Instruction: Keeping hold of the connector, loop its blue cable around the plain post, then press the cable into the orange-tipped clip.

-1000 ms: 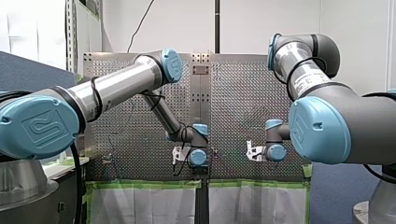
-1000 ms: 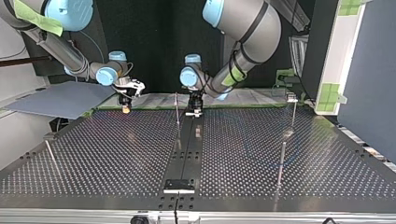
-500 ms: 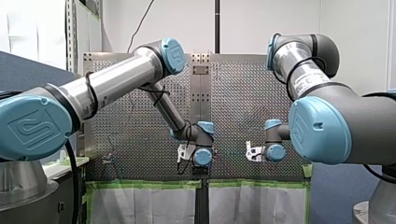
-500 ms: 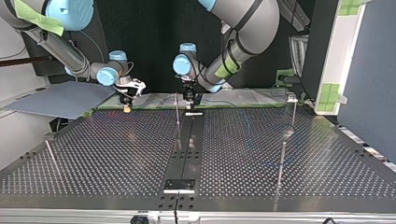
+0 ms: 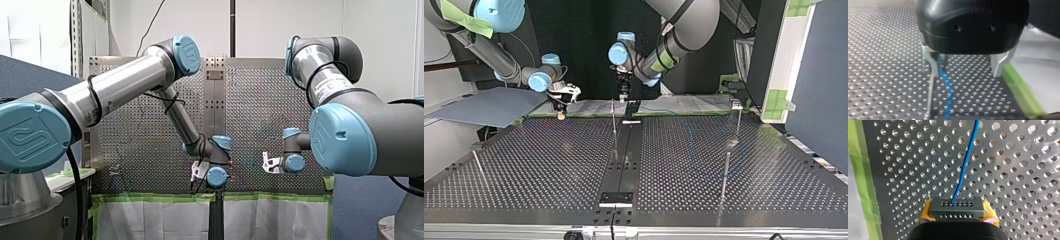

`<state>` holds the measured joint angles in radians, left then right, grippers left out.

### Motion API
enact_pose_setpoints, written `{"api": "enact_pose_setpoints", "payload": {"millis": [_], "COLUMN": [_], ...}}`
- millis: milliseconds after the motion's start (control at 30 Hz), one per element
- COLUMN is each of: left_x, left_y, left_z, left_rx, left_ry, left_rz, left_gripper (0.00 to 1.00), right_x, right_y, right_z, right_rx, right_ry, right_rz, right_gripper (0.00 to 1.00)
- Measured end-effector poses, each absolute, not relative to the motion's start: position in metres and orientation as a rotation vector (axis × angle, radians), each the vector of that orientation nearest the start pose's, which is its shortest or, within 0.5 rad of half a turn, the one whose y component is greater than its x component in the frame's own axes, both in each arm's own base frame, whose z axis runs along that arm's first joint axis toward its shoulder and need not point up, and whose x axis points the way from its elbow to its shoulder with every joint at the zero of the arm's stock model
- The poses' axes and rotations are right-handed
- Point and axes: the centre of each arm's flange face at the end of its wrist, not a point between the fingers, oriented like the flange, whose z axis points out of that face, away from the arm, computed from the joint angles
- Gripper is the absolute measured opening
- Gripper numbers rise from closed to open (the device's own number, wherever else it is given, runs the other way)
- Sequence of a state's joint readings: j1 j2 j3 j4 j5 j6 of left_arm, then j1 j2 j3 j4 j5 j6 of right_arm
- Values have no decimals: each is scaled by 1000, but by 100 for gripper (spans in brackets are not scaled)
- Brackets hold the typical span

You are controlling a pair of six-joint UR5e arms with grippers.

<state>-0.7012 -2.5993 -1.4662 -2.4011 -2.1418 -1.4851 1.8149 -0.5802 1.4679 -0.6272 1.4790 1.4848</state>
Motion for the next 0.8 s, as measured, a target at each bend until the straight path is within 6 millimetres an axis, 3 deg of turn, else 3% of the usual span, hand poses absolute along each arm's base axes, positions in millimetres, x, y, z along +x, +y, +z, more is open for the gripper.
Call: {"api": "enact_pose_setpoints", "payload": {"millis": [133, 333, 800], "left_x": [445, 434, 422], "left_y": [-484, -491, -517], "left_z": [-52, -52, -16], "left_rx": [279, 299, 296], "left_ry": [1725, 1723, 1667], "left_rz": [55, 38, -27], "left_gripper": [100, 100, 100], "right_x": [302, 302, 304], "right_y": [-618, -618, -617], "right_z": [-31, -31, -31], "right_rx": [1701, 1702, 1704], "right_ry": [-1124, -1121, -1119], "right_rz": [1249, 1248, 1249], "right_gripper": [0, 0, 0]}}
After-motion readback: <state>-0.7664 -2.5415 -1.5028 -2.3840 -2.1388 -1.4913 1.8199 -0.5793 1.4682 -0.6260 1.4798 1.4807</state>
